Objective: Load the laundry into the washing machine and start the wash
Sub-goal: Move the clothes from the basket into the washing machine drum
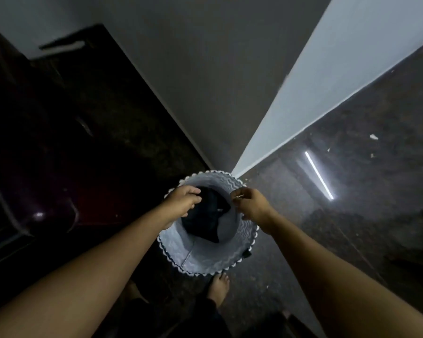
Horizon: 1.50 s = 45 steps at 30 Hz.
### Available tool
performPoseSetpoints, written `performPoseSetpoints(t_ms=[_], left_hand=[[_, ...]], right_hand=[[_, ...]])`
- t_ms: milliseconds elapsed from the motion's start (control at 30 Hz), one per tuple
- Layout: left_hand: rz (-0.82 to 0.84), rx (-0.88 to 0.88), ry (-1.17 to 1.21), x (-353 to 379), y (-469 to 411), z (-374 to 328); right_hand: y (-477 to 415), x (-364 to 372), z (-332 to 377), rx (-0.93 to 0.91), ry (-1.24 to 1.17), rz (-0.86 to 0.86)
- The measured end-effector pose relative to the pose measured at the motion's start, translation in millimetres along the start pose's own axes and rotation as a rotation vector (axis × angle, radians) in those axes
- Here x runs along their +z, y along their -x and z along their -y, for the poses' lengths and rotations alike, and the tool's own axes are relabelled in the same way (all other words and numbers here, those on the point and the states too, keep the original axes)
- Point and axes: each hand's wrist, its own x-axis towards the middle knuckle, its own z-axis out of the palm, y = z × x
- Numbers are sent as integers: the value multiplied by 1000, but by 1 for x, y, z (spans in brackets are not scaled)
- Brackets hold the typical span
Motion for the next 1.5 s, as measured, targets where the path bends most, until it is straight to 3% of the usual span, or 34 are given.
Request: performPoseSetpoints(t_ms=[267, 467, 667, 800, 967, 1133, 1267, 1367, 1500], left_hand=[[-16, -114, -52, 40, -157, 110], [-101, -163, -60, 71, -261, 183], [-279, -178, -114, 79, -329, 226], [-372, -112, 55, 82, -371, 262], [-103, -245, 214, 92, -377, 266], [-12, -143, 303, 103, -352, 245], [125, -15, 174, 113, -315, 221], [133, -58, 212, 105, -290, 210], [-111, -86, 280, 83, -263, 206]], right_hand=[[-144, 93, -119, 145, -155, 8], [-253, 170, -212, 239, -144, 15], [-288, 201, -218, 210, -221, 35], [-309, 217, -232, 272, -328, 27], [-319, 222, -244, 335, -456, 34], [-312, 216, -246, 421, -674, -40], [-306, 198, -250, 538, -836, 11], [-292, 180, -249, 542, -719, -52], [-253, 156, -225, 423, -679, -125]])
